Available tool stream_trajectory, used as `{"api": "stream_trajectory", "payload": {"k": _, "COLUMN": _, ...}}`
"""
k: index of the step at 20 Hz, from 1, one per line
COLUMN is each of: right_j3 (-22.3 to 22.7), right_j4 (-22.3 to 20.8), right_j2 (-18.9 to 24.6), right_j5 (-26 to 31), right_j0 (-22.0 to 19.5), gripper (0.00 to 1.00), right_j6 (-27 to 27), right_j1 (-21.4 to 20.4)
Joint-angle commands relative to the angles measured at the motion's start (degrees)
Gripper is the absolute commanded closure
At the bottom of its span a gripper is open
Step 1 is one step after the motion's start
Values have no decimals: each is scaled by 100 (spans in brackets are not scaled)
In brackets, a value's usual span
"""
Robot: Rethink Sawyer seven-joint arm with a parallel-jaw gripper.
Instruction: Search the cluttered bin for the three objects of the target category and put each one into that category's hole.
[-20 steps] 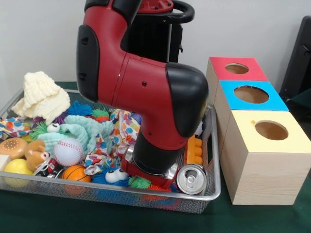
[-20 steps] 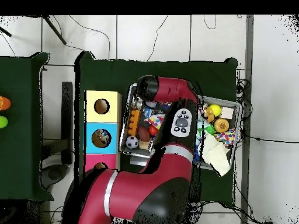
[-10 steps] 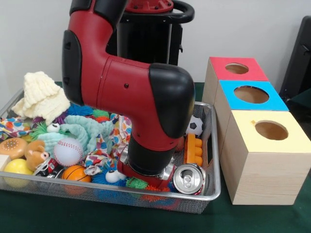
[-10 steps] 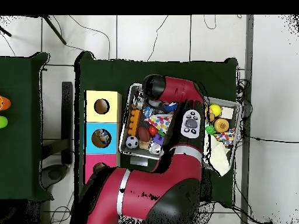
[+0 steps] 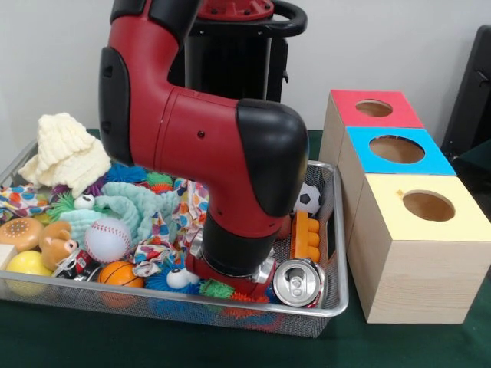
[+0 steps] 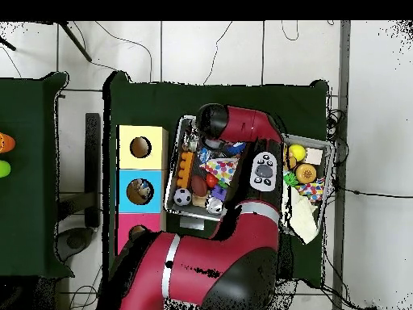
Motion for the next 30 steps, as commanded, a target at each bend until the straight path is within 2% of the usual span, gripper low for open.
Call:
{"api": "stream_trajectory", "payload": {"k": 1, "right_j3": 1208, "right_j4": -606, "right_j2": 1262, "right_j5": -3758, "right_j0": -215, "gripper": 0, "right_j6": 739, "right_j1": 1912}}
{"api": "stream_trajectory", "payload": {"k": 17, "right_j3": 1707, "right_j4": -509, "right_j2": 907, "right_j5": -3595, "right_j0": 143, "gripper": 0, "right_j6": 925, "right_j1": 1606}}
{"api": "stream_trajectory", "payload": {"k": 30, "right_j3": 2161, "right_j4": -597, "right_j2": 843, "right_j5": -4207, "right_j0": 276, "gripper": 0, "right_j6": 992, "right_j1": 1466}}
